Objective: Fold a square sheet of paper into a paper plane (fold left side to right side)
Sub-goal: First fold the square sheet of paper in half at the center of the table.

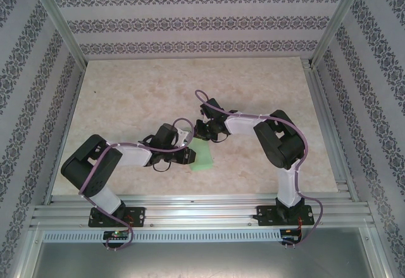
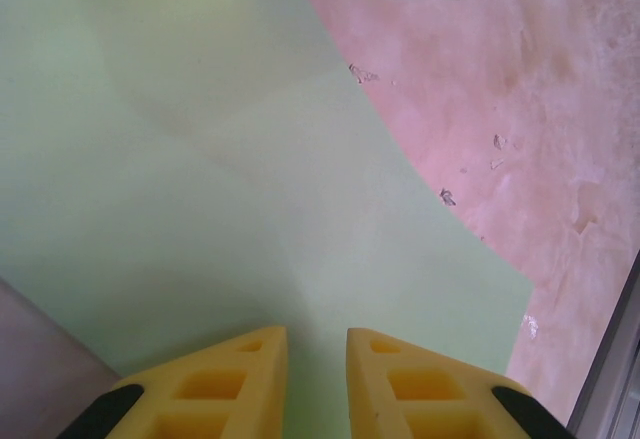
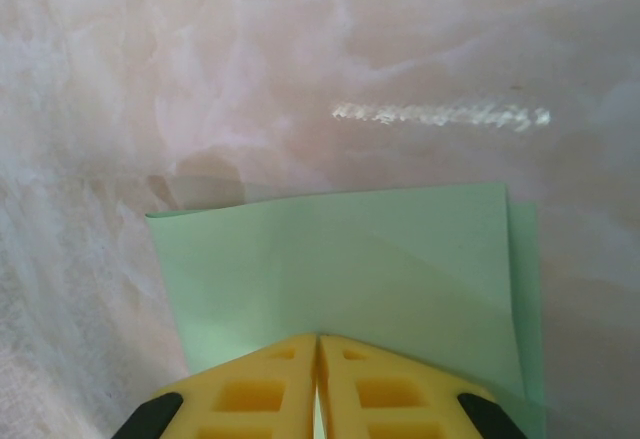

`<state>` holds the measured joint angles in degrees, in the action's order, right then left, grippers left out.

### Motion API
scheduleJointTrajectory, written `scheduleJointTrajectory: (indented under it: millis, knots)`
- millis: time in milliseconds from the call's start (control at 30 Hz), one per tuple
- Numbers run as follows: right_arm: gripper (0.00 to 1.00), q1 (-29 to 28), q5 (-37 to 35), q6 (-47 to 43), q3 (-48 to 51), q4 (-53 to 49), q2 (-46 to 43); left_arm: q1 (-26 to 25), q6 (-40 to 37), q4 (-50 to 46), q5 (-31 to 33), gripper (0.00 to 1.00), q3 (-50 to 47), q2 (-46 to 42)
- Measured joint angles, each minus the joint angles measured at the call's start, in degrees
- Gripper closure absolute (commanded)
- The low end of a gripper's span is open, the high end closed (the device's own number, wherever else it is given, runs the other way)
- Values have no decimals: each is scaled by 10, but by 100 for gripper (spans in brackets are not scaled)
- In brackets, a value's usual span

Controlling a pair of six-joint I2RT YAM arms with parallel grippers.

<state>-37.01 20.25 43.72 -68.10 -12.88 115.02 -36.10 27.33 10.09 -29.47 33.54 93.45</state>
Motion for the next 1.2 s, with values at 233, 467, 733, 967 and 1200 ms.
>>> scheduleJointTrajectory:
  millis: [233,467,733,967,1200]
  knots:
    - [89,0,0,0,0,0,0,-6,1,21,6,78,-12,-4]
    - [89,0,0,-2,-2,-2,1,-28,2,36,17,78,-30,-17]
    - [89,0,0,-4,-6,-8,3,-60,2,29,20,78,-50,-40]
    - [88,0,1,-4,-11,-14,5,-64,3,-24,38,78,-84,-105]
    - [88,0,3,-6,-17,-22,8,-65,4,-85,52,76,-96,-195]
